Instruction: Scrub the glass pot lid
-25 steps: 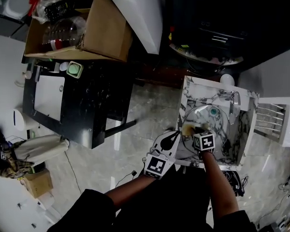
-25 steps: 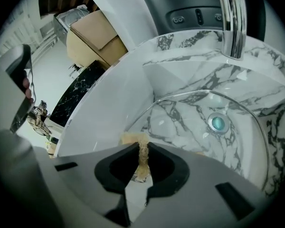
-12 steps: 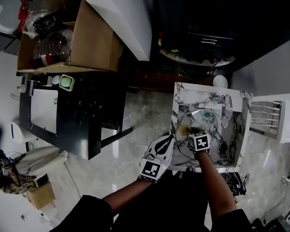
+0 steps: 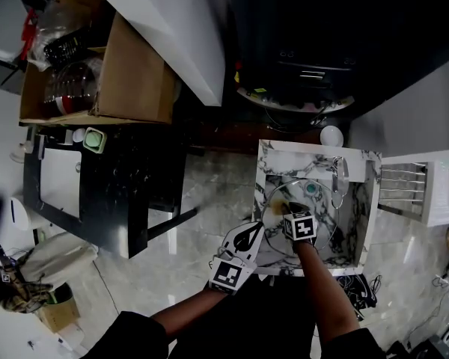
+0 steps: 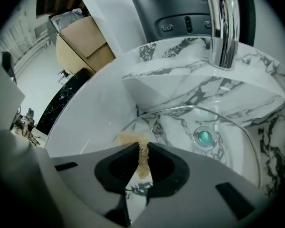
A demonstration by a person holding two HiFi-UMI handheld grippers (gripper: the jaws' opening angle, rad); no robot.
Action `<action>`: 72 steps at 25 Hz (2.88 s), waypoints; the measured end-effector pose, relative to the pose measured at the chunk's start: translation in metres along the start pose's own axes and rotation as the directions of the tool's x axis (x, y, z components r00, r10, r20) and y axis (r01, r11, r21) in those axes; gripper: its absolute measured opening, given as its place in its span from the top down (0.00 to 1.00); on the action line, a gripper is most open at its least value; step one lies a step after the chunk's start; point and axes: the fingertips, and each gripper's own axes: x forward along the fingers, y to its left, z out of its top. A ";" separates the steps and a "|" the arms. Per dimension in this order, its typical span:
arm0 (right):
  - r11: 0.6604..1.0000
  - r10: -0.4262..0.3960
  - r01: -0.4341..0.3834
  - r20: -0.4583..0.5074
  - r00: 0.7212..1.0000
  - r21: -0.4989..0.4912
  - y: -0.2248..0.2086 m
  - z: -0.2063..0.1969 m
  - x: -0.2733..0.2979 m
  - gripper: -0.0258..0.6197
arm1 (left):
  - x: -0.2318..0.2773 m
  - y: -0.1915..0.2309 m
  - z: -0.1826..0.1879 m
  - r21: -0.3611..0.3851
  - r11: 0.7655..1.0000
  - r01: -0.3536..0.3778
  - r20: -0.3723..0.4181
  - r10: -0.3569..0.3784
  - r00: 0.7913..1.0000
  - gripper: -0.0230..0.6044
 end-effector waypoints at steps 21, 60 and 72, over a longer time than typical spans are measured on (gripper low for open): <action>0.989 -0.091 0.081 0.081 0.993 0.124 -0.035 0.019 0.001 0.86 | 0.001 -0.006 -0.002 0.029 0.999 0.020 -0.062 -0.018 0.998 0.94; 0.950 -0.302 0.285 0.135 0.944 0.130 -0.097 0.026 -0.012 0.86 | 0.018 -0.020 -0.001 0.023 1.000 -0.002 -0.049 0.003 0.999 0.94; 0.943 -0.322 0.300 0.161 0.933 0.147 -0.106 0.026 -0.018 0.86 | 0.020 -0.030 0.005 0.027 1.000 -0.014 -0.045 0.015 0.999 0.94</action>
